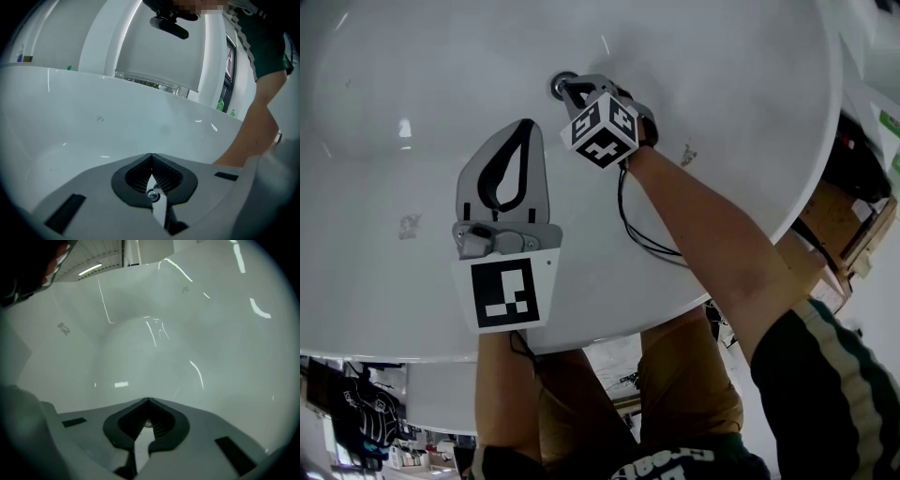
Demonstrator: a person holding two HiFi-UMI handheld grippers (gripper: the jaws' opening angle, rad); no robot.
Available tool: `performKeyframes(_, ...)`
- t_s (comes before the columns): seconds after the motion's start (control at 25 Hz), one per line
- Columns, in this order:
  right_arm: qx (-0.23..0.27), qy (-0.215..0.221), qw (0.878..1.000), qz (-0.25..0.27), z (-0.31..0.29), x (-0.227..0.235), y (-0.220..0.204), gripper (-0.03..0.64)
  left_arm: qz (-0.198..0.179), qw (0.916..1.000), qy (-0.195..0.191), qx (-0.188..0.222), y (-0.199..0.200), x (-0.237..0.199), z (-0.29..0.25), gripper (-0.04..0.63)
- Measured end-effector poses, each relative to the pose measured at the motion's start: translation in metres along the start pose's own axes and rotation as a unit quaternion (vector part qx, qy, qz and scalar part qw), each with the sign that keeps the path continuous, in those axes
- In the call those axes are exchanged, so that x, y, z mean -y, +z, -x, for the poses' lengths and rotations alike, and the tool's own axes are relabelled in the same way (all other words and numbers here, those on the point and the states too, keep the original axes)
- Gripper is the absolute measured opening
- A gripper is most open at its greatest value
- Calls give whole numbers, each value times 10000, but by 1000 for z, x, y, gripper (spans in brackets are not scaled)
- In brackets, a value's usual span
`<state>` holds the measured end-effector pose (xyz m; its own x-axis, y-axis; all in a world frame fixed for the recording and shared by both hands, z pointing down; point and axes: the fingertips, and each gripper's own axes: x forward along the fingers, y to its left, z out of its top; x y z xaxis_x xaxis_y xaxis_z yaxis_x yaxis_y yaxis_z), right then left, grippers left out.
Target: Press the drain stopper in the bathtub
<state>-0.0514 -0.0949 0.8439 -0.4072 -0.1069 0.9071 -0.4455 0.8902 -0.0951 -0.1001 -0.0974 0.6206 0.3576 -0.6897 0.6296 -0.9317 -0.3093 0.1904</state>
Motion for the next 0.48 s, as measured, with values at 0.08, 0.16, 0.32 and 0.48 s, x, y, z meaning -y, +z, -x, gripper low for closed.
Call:
performKeyframes(0.08, 69, 108, 9999, 10, 13, -2, 8, 14, -17, 10000, -1, 49, 8, -1, 6, 6)
performKeyframes(0.16, 117, 174, 9998, -24, 26, -3, 14, 14, -73, 9999, 15, 78, 18, -2, 11, 6)
performKeyframes(0.32, 206, 176, 9995, -181, 52, -3, 24, 14, -98, 9998, 0, 185, 36, 0, 22, 6)
performKeyframes(0.48, 339, 98, 9988, -344, 78, -6, 34, 14, -236, 9992, -150, 289, 53, 11, 32, 6)
